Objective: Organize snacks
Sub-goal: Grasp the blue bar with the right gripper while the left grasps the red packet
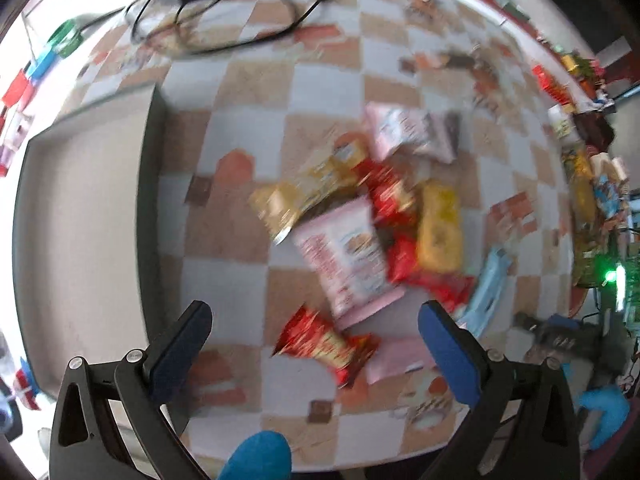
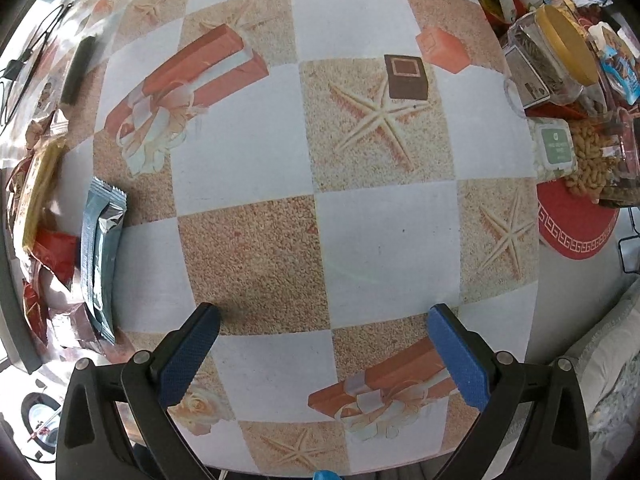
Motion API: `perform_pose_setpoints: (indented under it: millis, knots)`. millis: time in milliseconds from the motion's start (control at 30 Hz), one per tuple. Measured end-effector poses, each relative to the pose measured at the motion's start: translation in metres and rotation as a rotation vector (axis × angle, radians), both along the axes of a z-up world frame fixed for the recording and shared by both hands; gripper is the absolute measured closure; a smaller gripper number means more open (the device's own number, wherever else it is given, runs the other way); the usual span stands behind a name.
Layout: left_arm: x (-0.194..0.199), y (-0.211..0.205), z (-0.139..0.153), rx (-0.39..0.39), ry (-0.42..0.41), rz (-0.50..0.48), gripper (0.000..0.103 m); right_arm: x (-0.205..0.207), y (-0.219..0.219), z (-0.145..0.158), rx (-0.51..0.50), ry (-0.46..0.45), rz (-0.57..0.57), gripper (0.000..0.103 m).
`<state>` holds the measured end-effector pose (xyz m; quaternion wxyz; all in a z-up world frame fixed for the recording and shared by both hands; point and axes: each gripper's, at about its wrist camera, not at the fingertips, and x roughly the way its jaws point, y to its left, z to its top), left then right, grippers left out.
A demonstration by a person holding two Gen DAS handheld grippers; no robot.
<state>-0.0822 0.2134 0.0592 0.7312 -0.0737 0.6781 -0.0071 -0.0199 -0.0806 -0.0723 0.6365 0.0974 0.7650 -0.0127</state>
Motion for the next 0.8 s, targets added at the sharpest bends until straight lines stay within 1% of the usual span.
perform_pose_setpoints:
  millis: [133, 200, 267, 400, 500, 600, 667, 733, 800]
  knots:
    - [-0.008, 0.009, -0.018, -0.006, 0.078, 0.071, 0.000, 0.009, -0.003, -0.004, 0.018, 0.089, -0.050, 0.000]
    - [-0.010, 0.011, -0.029, -0.001, 0.113, 0.097, 0.000, 0.011, 0.001, -0.001, 0.035, 0.109, -0.073, 0.000]
    - [-0.011, 0.012, -0.038, 0.000, 0.141, 0.120, 0.000, 0.013, 0.010, 0.006, 0.076, 0.095, -0.088, 0.000]
    - [-0.012, 0.014, -0.048, -0.011, 0.170, 0.153, 0.000, 0.026, 0.031, 0.024, 0.143, 0.060, -0.104, 0.000]
    - [-0.013, 0.022, -0.056, 0.013, 0.176, 0.161, 0.000, 0.040, 0.043, 0.031, 0.172, 0.060, -0.115, 0.000]
    - [-0.012, 0.033, -0.064, 0.028, 0.187, 0.170, 0.000, 0.055, 0.053, 0.034, 0.166, 0.065, -0.111, 0.000]
    - [-0.014, 0.043, -0.071, 0.037, 0.206, 0.195, 0.000, 0.062, 0.058, 0.033, 0.146, 0.075, -0.104, 0.000]
    - [-0.015, 0.048, -0.075, 0.023, 0.224, 0.214, 0.000, 0.068, 0.059, 0.034, 0.130, 0.080, -0.097, 0.000]
    - [-0.013, 0.047, -0.078, 0.033, 0.215, 0.197, 0.000, 0.070, 0.065, 0.043, 0.100, 0.081, -0.076, 0.000]
